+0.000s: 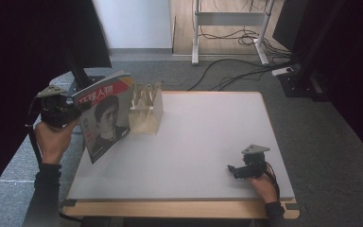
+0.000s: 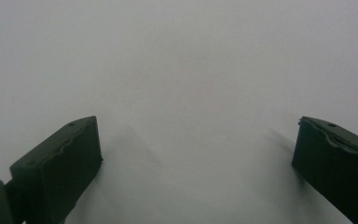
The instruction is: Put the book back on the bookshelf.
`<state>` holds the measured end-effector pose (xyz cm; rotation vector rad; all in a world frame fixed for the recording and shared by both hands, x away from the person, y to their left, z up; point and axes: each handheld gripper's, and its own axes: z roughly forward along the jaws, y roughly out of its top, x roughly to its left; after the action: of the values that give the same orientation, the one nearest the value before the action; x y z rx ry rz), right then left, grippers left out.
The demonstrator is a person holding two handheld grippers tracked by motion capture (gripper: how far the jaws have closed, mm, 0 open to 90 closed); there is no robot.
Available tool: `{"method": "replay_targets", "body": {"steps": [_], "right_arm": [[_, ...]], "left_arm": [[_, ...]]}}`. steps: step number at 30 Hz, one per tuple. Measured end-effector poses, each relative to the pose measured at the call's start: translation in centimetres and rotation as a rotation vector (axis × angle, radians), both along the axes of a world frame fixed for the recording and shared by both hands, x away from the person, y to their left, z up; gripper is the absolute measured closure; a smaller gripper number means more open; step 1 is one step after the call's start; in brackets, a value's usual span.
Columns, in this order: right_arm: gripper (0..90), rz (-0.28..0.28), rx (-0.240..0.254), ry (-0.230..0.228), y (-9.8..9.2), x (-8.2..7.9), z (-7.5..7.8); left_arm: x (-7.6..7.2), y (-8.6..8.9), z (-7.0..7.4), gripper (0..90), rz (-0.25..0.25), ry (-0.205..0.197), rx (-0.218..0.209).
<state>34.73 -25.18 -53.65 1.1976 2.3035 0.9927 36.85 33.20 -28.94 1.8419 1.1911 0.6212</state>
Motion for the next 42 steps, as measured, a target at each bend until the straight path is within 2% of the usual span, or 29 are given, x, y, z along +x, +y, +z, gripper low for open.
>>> {"method": "replay_targets", "body": {"steps": [7, 16, 21, 24, 26, 28, 31, 35, 38, 42], "right_arm": [[0.2, 0.002, 0.0, 0.006, 0.0, 0.0, 0.0], [0.2, 0.002, 0.0, 0.004, 0.0, 0.0, 0.0], [0.2, 0.002, 0.0, 0.004, 0.0, 0.0, 0.0], [0.2, 0.003, -0.001, 0.003, 0.0, 0.0, 0.0], [0.2, 0.003, -0.001, 0.003, 0.0, 0.0, 0.0], [0.2, 0.003, -0.001, 0.003, 0.0, 0.0, 0.0], [0.2, 0.001, 0.0, 0.001, 0.0, 0.0, 0.0], [0.2, 0.0, 0.0, 0.002, 0.0, 0.0, 0.0], [0.2, 0.0, 0.0, 0.002, 0.0, 0.0, 0.0], [0.2, 0.0, 0.0, 0.002, 0.0, 0.0, 0.0]], "left_arm": [[2.4, -0.6, -0.7, 87.2, 0.032, -0.008, -0.016], [4.9, -1.4, -1.9, 87.2, 0.077, -0.043, -0.044], [5.7, -1.8, -3.1, 87.0, 0.057, -0.075, -0.065], [5.9, -1.8, -3.4, 86.8, 0.027, -0.053, -0.052], [6.0, -1.5, -3.1, 86.2, -0.01, 0.0, -0.057], [6.0, -1.4, -2.6, 85.8, -0.021, 0.054, -0.016], [6.0, -1.1, -2.0, 84.9, -0.042, 0.144, 0.012], [5.9, -1.0, -1.7, 83.9, -0.055, 0.2, 0.023], [5.8, -1.1, -1.7, 86.1, -0.03, 0.19, 0.035], [5.8, -1.1, -1.8, 87.1, -0.005, 0.13, 0.005]]}}
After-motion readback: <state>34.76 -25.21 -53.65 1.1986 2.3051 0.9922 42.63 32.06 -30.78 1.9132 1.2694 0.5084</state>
